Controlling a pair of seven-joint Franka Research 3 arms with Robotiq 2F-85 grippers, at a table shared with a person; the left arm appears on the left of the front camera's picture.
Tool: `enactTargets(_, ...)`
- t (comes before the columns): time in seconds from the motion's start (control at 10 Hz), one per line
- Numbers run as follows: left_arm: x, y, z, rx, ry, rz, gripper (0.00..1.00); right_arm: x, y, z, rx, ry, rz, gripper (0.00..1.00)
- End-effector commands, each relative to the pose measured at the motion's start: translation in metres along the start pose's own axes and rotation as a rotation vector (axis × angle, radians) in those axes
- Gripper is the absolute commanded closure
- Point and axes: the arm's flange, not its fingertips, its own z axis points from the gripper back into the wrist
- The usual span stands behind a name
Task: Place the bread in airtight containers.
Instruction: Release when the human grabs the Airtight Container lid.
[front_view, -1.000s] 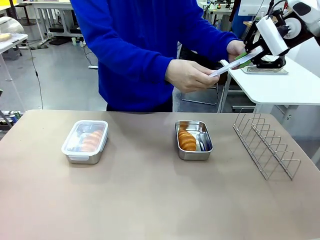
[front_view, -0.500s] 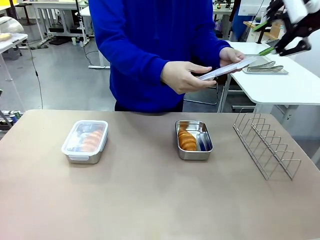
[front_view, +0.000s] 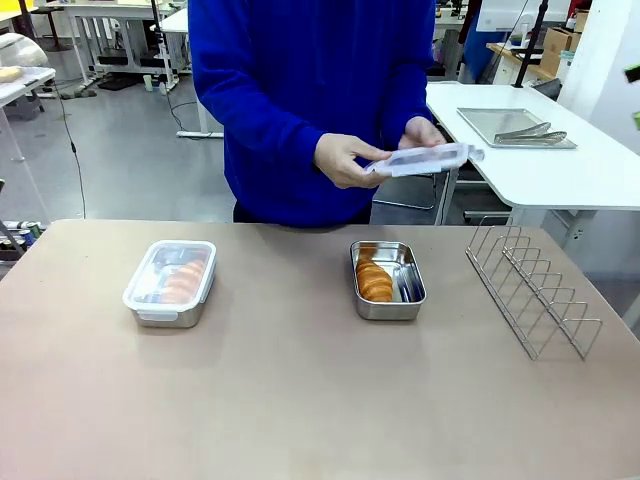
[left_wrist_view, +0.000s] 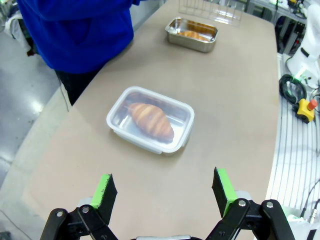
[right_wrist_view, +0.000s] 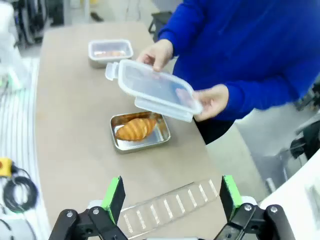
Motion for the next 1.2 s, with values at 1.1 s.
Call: enactTargets(1.1, 0.0, 0.0, -0.001, -0.001, -0.023, -0.022, 0.0, -0.089, 0.011, 0.012, -0.009, -0.072, -0.205, 0.0)
